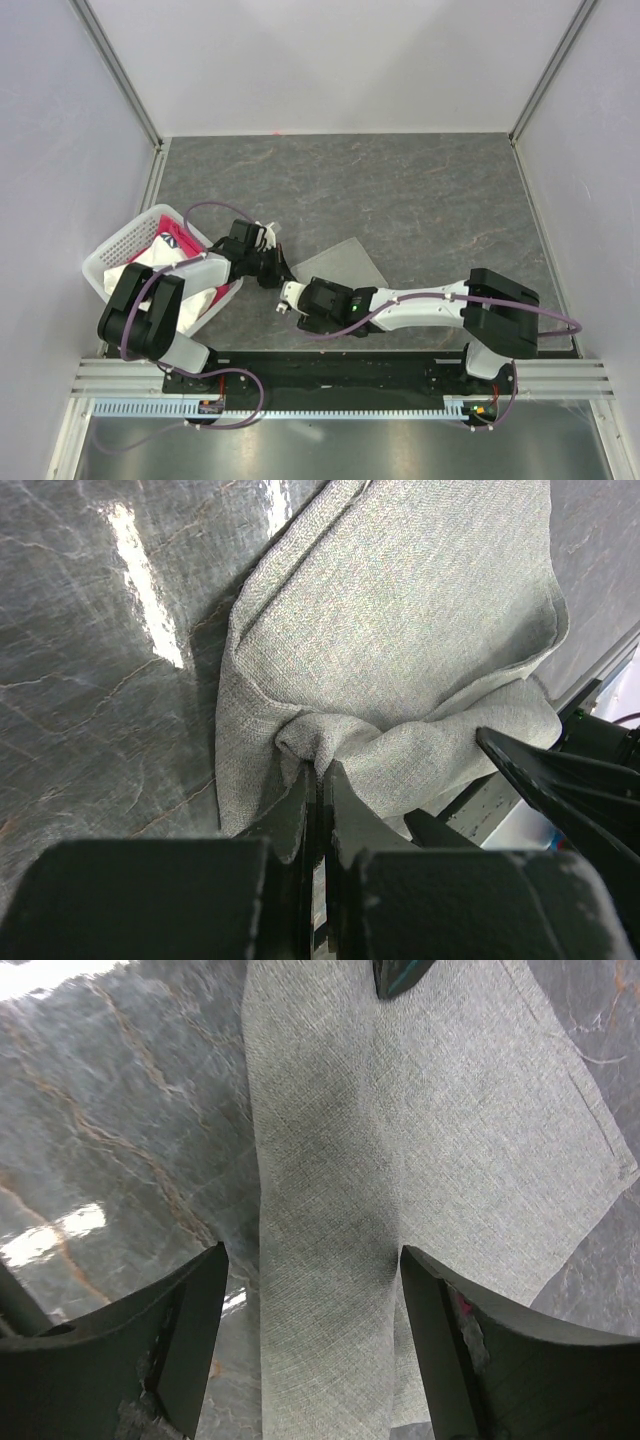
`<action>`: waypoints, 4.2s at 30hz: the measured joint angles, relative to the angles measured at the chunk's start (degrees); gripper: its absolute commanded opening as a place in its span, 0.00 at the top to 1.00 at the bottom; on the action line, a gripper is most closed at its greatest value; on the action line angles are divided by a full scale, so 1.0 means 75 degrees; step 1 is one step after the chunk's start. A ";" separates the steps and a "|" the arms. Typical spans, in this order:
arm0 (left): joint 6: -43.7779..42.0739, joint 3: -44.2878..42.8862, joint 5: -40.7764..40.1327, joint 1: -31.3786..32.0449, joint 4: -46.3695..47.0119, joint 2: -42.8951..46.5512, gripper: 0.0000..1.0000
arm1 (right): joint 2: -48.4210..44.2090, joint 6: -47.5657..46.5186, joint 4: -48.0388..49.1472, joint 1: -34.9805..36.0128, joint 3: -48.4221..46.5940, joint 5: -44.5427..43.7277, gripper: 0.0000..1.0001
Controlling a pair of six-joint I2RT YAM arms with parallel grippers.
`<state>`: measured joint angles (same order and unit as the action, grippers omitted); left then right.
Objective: Fold the napkin, place the utensils inside, and roll it up
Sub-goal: Roll the napkin with the utensil
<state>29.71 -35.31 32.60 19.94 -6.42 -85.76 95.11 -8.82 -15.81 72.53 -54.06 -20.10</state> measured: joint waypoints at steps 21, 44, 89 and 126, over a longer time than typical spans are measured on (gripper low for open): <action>-0.0274 -0.0391 0.0085 -0.0044 -0.0268 -0.0178 0.41 | 0.0527 -0.0361 -0.0364 -0.1466 -0.0478 0.2294 0.69; -0.0562 0.0099 -0.0562 -0.0163 0.0012 0.1454 0.25 | 0.1492 -0.0166 -0.1935 -0.4048 -0.1405 0.7775 0.71; -0.0341 0.0131 0.0944 -0.0166 0.1909 -0.0976 0.98 | -0.0134 0.0119 -0.1413 -0.3689 -0.1912 0.5455 0.14; -0.0321 -0.0557 0.1110 -0.0163 0.1151 -0.1402 0.46 | 0.0717 0.0216 -0.0122 -0.1763 -0.0571 0.2707 0.58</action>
<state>27.31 -39.48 40.93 18.72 2.22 -96.27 100.49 -7.20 -16.73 59.31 -58.35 0.21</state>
